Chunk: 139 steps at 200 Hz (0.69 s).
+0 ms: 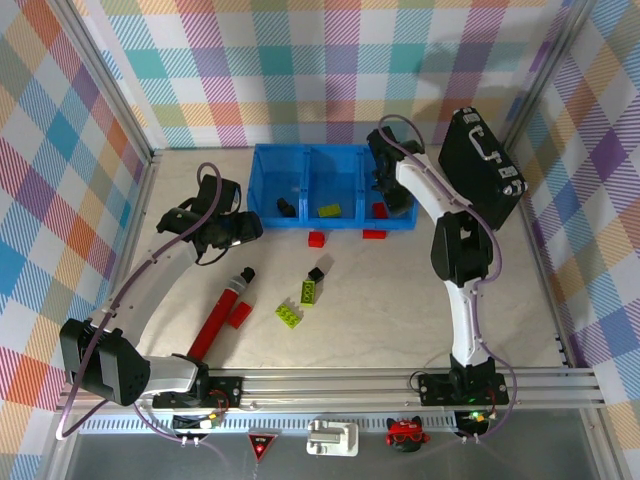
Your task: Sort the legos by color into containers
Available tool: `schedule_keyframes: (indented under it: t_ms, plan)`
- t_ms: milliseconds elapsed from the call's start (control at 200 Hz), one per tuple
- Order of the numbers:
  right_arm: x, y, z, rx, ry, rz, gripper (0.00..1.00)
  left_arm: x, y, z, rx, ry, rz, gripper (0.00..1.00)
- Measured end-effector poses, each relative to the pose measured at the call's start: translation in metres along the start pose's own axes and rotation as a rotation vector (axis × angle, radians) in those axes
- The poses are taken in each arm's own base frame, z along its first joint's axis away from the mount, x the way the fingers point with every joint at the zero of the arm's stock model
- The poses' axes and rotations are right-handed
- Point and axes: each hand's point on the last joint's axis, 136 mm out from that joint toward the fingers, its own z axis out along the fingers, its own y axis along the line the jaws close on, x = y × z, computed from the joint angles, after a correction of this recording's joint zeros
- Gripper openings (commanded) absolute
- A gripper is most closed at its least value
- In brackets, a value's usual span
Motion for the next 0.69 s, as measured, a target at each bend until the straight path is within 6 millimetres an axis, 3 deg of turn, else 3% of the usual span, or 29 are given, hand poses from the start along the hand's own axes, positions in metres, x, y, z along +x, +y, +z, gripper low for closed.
schedule_keyframes:
  t_ms: [315,500,695]
  plan:
    - [0.020,-0.001,-0.069,-0.208,0.033,-0.395,0.81,0.007,-0.006,0.008,0.009,0.035,0.013,0.52]
    - [0.034,-0.013,-0.087,-0.309,0.093,-0.626,0.81,0.019,-0.015,0.018,0.009,0.074,0.039,0.51]
    - [0.045,-0.035,-0.092,-0.326,0.131,-0.769,0.81,0.032,-0.033,0.026,0.023,0.100,0.061,0.49]
